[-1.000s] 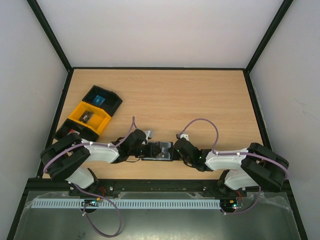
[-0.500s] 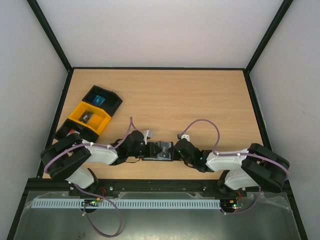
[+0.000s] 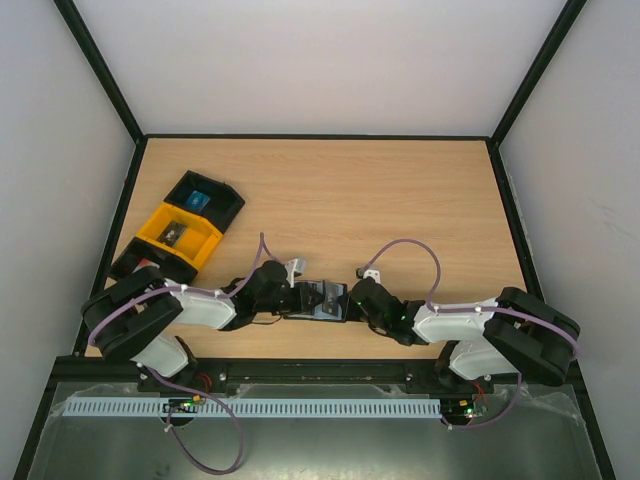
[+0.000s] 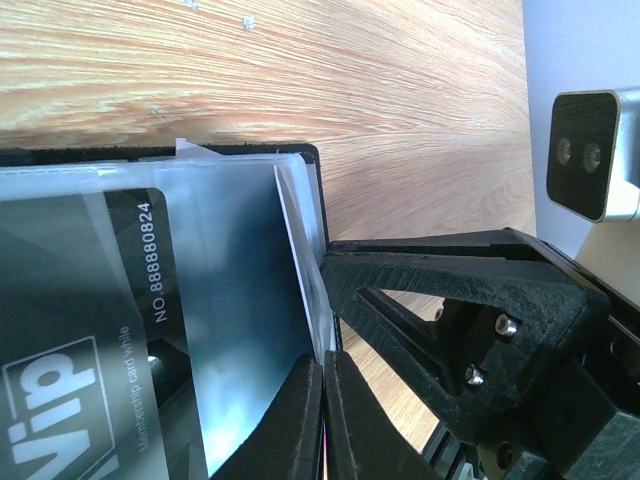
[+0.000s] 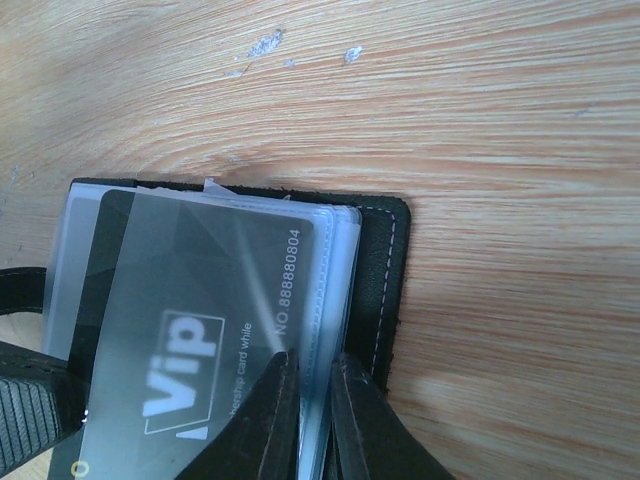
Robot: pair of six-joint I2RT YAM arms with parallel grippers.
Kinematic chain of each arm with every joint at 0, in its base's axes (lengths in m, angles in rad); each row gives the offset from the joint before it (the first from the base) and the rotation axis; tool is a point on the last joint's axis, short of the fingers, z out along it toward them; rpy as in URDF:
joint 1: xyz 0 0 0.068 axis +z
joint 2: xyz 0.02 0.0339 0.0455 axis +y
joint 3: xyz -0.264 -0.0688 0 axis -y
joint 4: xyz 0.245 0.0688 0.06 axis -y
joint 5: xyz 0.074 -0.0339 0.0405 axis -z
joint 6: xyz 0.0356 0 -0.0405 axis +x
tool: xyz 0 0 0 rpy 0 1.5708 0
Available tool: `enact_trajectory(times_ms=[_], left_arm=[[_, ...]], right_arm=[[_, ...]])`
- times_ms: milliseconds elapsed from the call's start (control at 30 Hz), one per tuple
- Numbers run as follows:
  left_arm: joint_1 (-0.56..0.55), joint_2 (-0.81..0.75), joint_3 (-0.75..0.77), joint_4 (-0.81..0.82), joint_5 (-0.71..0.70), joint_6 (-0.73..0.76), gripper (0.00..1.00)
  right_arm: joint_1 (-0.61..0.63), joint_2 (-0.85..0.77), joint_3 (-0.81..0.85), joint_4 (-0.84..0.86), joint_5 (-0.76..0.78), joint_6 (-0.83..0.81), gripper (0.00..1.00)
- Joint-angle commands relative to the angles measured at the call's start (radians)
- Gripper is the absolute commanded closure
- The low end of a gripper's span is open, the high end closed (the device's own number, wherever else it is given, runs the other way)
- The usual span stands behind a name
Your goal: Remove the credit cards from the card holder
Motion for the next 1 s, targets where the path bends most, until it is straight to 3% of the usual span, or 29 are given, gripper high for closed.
enact_trajectory(times_ms=[0,200,967], left_arm=[[-0.006,0.027,0.008,0.028,-0.01,0.007,0.97],[-0.006,0.014,0.018,-0.04,-0.04,0.016,0.97],[0.07,-0.283,-0.054,-0.339,-0.141,0.112,0.95]], right_arm=[[0.013,0.01,-0.039,-0.091,0.01,0.006,0.89],[0.013,0.012,-0.039,-0.103,0.024,0.014,0.89],[0.014,-0.006,0.024,-0.158,0.03,-0.046,0.89]])
